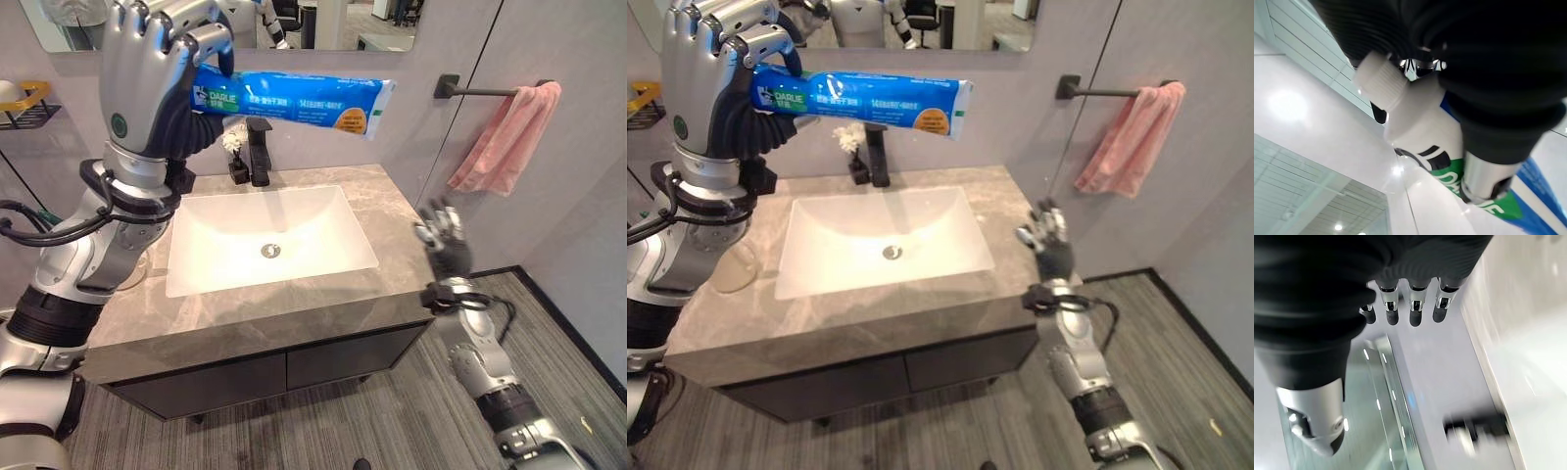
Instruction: Put brush and paste in cup on sink, flatten towel.
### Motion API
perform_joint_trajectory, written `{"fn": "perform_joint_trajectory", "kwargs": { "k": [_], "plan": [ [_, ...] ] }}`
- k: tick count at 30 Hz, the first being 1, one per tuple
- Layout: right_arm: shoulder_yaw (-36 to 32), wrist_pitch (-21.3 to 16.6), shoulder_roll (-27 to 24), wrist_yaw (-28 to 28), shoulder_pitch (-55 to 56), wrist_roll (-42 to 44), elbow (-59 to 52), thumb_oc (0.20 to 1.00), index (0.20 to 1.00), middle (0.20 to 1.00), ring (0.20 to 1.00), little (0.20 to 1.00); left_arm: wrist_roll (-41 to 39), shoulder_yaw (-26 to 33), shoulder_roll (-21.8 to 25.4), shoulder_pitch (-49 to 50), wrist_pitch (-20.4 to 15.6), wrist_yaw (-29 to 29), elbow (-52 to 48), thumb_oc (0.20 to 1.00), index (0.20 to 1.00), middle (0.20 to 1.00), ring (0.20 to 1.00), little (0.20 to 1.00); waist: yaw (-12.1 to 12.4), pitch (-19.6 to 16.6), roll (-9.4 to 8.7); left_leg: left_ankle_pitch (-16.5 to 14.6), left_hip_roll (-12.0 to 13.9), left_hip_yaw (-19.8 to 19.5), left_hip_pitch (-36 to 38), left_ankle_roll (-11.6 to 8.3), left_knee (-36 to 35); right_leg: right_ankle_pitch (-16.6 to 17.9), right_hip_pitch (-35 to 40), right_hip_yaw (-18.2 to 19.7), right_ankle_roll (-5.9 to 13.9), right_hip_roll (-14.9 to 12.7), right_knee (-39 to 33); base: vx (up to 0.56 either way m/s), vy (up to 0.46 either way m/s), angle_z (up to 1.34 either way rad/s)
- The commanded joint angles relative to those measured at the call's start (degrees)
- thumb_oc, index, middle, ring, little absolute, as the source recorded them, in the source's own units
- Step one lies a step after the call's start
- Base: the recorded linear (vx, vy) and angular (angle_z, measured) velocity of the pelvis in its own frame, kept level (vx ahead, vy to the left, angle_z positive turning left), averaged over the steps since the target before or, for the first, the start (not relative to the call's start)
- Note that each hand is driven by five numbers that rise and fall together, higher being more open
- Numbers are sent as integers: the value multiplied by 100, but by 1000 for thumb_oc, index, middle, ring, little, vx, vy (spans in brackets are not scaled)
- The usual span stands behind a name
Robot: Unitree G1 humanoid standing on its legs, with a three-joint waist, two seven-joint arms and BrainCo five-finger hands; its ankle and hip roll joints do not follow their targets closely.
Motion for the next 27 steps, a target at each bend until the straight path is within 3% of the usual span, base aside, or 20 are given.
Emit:
{"fn": "perform_joint_trajectory", "kwargs": {
  "k": [1,9,23,24,27],
  "plan": [
    [206,-350,362,436,-1160,490,-394,1000,1000,1000,1000,1000,-221,-2,12,-736,258,148,94,200,200,200,200,200,252,-173,43,-296,-44,-514,171,73,33,-83,327,-88,463,-274,119,0,0,0],
    [420,-743,1095,523,-1894,733,-793,1000,1000,1000,1000,1000,-127,-43,-246,-526,225,213,89,200,200,200,200,200,417,-148,-4,-267,-100,-616,43,121,33,-34,316,-204,454,-352,112,4,23,5],
    [72,-1267,1719,230,-2605,933,-755,1000,1000,1000,1000,1000,-202,-121,-543,-107,25,233,-48,200,200,200,200,200,642,-91,-110,-265,-199,-813,-108,181,33,11,362,-382,445,-417,92,2,13,10],
    [-117,-1491,2140,234,-2746,1192,-749,1000,1000,1000,1000,1000,-231,-170,-778,9,16,285,-30,200,200,200,200,200,710,-92,-97,-270,-212,-872,-128,188,33,-2,389,-443,430,-444,99,12,16,4],
    [-313,-1720,2395,308,-2832,1332,-892,1000,1000,1000,1000,1000,-236,-211,-990,111,-27,310,-51,200,200,200,200,200,748,-93,-90,-274,-239,-926,-138,200,33,-20,416,-485,416,-452,118,8,8,16]
  ]
}}
